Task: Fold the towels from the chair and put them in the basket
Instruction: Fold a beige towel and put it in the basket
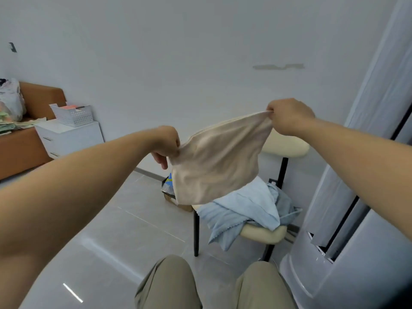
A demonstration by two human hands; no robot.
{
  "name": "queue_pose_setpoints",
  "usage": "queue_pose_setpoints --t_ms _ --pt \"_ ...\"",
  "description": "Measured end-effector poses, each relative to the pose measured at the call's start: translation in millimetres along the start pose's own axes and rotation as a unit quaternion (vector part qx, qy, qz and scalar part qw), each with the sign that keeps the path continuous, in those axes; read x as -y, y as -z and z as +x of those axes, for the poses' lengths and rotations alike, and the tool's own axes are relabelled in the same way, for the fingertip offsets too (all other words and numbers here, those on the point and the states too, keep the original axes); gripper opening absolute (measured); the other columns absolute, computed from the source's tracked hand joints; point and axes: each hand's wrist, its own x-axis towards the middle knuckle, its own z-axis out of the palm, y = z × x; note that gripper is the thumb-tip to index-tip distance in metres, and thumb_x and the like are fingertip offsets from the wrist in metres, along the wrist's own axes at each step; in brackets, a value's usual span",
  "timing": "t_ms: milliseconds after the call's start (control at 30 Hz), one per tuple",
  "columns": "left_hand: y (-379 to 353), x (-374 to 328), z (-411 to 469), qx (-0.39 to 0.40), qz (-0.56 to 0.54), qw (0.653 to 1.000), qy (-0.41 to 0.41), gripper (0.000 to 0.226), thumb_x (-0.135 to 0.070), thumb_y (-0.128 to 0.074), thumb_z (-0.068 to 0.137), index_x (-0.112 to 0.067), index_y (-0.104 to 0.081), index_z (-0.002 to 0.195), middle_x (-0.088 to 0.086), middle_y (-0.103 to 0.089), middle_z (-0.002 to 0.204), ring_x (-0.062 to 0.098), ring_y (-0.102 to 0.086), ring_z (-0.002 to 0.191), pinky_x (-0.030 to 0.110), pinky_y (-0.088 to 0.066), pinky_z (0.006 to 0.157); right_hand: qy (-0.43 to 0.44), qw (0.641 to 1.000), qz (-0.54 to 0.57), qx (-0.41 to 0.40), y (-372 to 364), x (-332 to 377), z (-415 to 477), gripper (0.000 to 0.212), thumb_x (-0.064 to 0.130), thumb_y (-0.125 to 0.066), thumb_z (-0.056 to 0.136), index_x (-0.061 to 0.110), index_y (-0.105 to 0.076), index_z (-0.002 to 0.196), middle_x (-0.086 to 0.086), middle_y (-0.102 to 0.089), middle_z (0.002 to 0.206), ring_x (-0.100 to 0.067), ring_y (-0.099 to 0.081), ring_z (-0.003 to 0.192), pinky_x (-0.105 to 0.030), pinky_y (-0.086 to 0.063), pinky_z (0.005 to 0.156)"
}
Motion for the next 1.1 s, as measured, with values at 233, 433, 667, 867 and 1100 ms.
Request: queue_pose_setpoints --t_ms 233,433,667,867,1100 --pt "23 -3 -5 -0.134 -0.019 0.991 -0.024 0.024 0.001 -0.04 0.076 -0.007 -0.063 0.078 0.011 -0.07 0.067 0.027 -0.071 0.064 0.034 -0.059 0.061 -0.014 0.998 -0.03 -0.052 7 9 -15 0.023 0.008 -0.047 0.09 0.018 -0.067 0.093 -0.005 -0.072 0.086 -0.026 -0.069 0.075 -0.031 -0.049 0.065" --pt "32 -4 -19 -0.145 -0.107 0.983 -0.043 0.024 -0.01 -0.04 0.088 -0.007 -0.063 0.084 0.012 -0.069 0.069 0.016 -0.061 0.046 0.022 -0.044 0.047 -0.046 0.995 0.032 -0.078 17 -4 -27 0.019 0.014 -0.052 0.084 0.02 -0.069 0.09 -0.004 -0.07 0.088 -0.028 -0.067 0.078 -0.039 -0.059 0.077" --pt "29 -37 -37 -0.121 -0.172 0.972 -0.104 0.016 -0.017 -0.062 0.087 -0.01 -0.06 0.101 0.009 -0.067 0.089 0.01 -0.061 0.043 0.018 -0.043 0.039 0.028 0.984 0.167 -0.047 20 19 -35 0.021 0.022 -0.055 0.093 0.006 -0.07 0.097 -0.009 -0.068 0.099 -0.025 -0.06 0.09 -0.033 -0.047 0.074" --pt "25 -60 -43 -0.092 -0.175 0.972 -0.124 0.012 -0.017 -0.063 0.088 -0.012 -0.06 0.098 0.013 -0.069 0.086 0.016 -0.064 0.049 0.019 -0.044 0.039 0.026 0.987 0.152 -0.044 20 32 -39 0.017 0.016 -0.051 0.091 0.017 -0.067 0.094 -0.004 -0.066 0.103 -0.027 -0.062 0.092 -0.037 -0.053 0.075" --pt "17 -61 -40 -0.064 -0.19 0.974 -0.108 0.01 -0.015 -0.06 0.091 -0.01 -0.061 0.1 0.015 -0.068 0.092 0.02 -0.068 0.048 0.021 -0.048 0.04 -0.007 0.964 0.266 -0.003 13 26 -38 0.024 0.004 -0.047 0.093 0.01 -0.068 0.102 -0.008 -0.061 0.109 -0.029 -0.07 0.083 -0.038 -0.064 0.066"
